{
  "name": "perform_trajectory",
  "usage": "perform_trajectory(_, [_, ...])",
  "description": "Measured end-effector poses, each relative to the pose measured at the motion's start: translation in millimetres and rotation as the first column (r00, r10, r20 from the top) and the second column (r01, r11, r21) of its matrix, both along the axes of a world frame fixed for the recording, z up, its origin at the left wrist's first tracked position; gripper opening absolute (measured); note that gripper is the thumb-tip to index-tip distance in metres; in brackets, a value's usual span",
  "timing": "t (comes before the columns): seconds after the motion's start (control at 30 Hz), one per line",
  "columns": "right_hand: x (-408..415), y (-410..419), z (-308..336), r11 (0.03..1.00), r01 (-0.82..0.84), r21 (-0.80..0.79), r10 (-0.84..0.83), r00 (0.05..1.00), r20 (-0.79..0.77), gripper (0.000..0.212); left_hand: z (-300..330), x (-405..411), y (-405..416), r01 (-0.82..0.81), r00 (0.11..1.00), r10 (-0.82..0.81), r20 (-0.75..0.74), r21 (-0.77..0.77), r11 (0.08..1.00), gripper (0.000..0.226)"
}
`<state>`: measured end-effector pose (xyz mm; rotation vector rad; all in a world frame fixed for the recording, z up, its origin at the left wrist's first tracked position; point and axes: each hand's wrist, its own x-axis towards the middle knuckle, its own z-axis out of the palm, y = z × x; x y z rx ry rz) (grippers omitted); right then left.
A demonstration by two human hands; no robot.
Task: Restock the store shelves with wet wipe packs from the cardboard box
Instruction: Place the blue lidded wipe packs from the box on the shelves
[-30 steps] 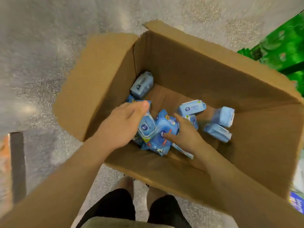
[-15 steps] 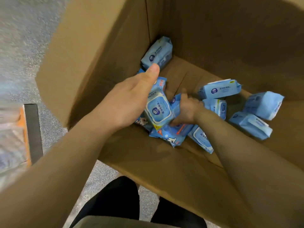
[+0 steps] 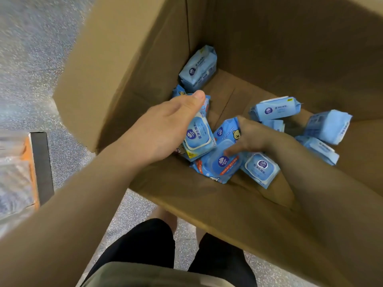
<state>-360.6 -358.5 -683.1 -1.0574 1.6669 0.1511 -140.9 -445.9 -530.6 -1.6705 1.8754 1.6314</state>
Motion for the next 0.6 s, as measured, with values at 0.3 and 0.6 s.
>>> perform_trajectory(0.3, [29.8, 31.6, 25.1, 0.997, 0.020, -0.081, -0.025, 0.998, -0.062, 0.082, 26.1, -4.3, 5.8, 0.086, 0.994, -0.085, 0.064, -0.017, 0.996, 0.049])
perform_trajectory(0.6, [37.6, 77.5, 116.3, 0.801, 0.551, -0.231, -0.583, 0.806, -0.099, 0.066, 73.9, -0.8, 11.2, 0.066, 0.995, -0.065, 0.073, -0.008, 0.998, 0.052])
